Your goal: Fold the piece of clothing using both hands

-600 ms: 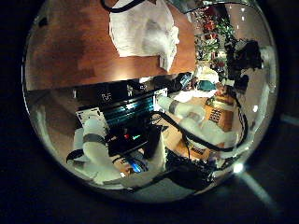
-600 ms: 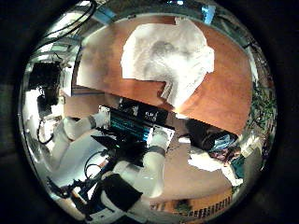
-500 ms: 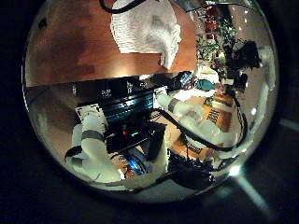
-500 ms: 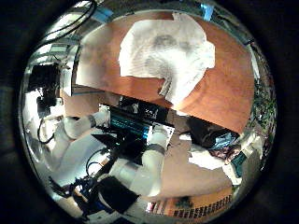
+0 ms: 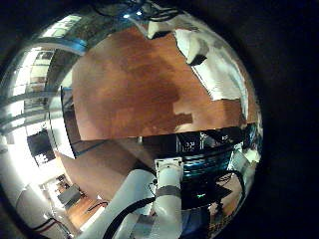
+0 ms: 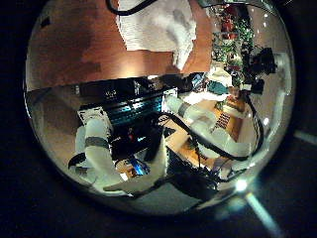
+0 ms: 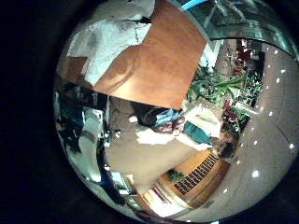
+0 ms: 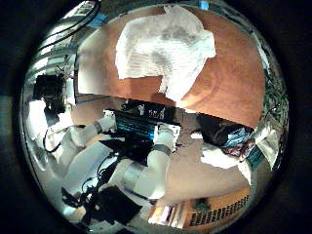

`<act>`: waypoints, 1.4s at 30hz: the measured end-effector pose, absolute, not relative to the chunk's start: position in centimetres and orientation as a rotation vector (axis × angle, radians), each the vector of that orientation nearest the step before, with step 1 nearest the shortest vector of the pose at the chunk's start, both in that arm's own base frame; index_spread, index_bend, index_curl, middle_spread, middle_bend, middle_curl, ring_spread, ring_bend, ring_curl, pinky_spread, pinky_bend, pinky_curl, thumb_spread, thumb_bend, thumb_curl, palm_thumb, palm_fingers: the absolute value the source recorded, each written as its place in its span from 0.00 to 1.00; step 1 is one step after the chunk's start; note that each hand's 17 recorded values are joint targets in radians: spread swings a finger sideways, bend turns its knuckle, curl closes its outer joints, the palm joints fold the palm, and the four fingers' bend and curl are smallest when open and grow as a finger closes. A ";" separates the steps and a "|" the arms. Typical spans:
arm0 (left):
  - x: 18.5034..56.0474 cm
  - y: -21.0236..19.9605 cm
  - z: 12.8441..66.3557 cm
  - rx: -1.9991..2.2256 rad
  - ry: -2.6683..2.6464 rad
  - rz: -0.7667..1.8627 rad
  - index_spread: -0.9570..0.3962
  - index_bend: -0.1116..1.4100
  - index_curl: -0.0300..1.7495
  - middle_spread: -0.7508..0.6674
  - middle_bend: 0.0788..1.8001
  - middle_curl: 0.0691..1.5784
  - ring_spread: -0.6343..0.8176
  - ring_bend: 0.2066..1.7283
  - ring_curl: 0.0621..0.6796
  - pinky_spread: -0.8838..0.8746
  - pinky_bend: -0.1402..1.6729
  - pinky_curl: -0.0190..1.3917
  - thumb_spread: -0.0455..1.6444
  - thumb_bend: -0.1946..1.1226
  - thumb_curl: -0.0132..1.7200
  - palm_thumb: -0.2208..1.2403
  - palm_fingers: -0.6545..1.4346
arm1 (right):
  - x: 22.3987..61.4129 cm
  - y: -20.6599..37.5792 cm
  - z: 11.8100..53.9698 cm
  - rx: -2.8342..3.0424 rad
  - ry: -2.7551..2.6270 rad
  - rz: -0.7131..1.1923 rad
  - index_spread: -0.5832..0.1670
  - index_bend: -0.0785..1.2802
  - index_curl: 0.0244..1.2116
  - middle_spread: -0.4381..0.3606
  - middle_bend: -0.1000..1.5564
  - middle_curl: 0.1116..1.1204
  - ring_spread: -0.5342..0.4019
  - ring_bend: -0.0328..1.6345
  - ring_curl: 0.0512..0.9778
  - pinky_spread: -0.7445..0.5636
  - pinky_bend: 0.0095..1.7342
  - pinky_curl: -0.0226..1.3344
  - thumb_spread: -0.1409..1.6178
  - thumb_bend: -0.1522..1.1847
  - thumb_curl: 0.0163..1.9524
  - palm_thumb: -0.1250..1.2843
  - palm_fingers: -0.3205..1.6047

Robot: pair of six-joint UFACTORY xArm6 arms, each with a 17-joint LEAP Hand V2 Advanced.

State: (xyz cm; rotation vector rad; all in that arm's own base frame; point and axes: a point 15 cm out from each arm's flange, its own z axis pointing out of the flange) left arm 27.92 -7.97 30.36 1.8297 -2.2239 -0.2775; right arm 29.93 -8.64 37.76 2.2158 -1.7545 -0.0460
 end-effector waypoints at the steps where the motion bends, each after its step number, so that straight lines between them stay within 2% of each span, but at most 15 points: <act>1: 28.2 -8.5 29.6 1.810 -2.235 -0.292 0.67 0.18 0.19 0.75 0.06 0.19 0.77 0.27 0.24 0.79 0.28 0.22 0.62 0.13 0.19 0.33 0.33 | 30.1 -8.6 37.4 2.213 -1.750 -0.060 0.33 0.17 0.19 0.55 0.22 0.26 0.69 0.41 0.19 0.84 0.40 0.19 0.66 0.10 0.13 0.11 0.21; 8: 31.1 -11.2 24.9 1.697 -2.374 -0.326 0.69 0.17 0.19 0.77 0.06 0.18 0.78 0.27 0.25 0.79 0.29 0.23 0.64 0.13 0.19 0.35 0.32 | 30.6 -8.1 36.0 2.172 -1.754 -0.124 0.35 0.17 0.19 0.57 0.22 0.25 0.71 0.41 0.19 0.84 0.40 0.19 0.67 0.10 0.13 0.12 0.22; 15: 33.7 -12.7 21.5 1.603 -2.495 -0.252 0.70 0.17 0.18 0.77 0.06 0.18 0.78 0.28 0.25 0.79 0.29 0.23 0.65 0.13 0.19 0.38 0.31 | 30.6 -7.4 35.5 2.096 -1.804 -0.134 0.36 0.17 0.19 0.58 0.22 0.25 0.71 0.41 0.19 0.84 0.40 0.19 0.67 0.10 0.13 0.13 0.22; 25: 34.6 -14.9 14.9 1.476 -2.614 -0.262 0.69 0.16 0.16 0.77 0.06 0.17 0.78 0.29 0.25 0.78 0.31 0.24 0.64 0.13 0.19 0.37 0.29 | 30.2 -7.2 34.7 2.014 -1.839 -0.164 0.36 0.17 0.20 0.58 0.22 0.25 0.70 0.42 0.20 0.84 0.38 0.18 0.69 0.10 0.13 0.15 0.23; 33: 35.2 -16.2 12.4 1.443 -2.630 -0.265 0.69 0.19 0.16 0.79 0.06 0.16 0.79 0.27 0.24 0.78 0.30 0.24 0.63 0.13 0.19 0.37 0.30 | 30.0 -7.6 34.0 1.946 -1.848 -0.189 0.36 0.17 0.20 0.57 0.22 0.25 0.68 0.42 0.20 0.84 0.38 0.18 0.69 0.10 0.12 0.16 0.23; 35: 35.3 -16.3 12.0 1.443 -2.623 -0.269 0.70 0.20 0.17 0.78 0.07 0.16 0.78 0.26 0.24 0.78 0.29 0.23 0.63 0.13 0.19 0.37 0.31 | 29.8 -8.0 34.1 1.932 -1.860 -0.198 0.36 0.17 0.20 0.57 0.22 0.25 0.68 0.42 0.20 0.84 0.37 0.18 0.70 0.10 0.12 0.16 0.23; 37: 35.3 -16.5 11.8 1.442 -2.616 -0.272 0.70 0.21 0.18 0.72 0.11 0.18 0.76 0.26 0.22 0.77 0.25 0.21 0.63 0.13 0.19 0.37 0.37 | 29.7 -8.3 34.2 1.924 -1.870 -0.200 0.36 0.17 0.20 0.56 0.22 0.25 0.68 0.42 0.20 0.84 0.37 0.18 0.70 0.10 0.12 0.16 0.23; 42: 34.2 -16.5 12.0 1.428 -2.590 -0.332 0.64 0.31 0.23 0.53 0.26 0.24 0.59 0.25 0.20 0.73 0.15 0.17 0.63 0.13 0.19 0.40 0.52 | 29.3 -8.5 34.3 1.920 -1.871 -0.210 0.35 0.17 0.20 0.56 0.22 0.25 0.67 0.42 0.20 0.84 0.36 0.18 0.70 0.10 0.12 0.16 0.24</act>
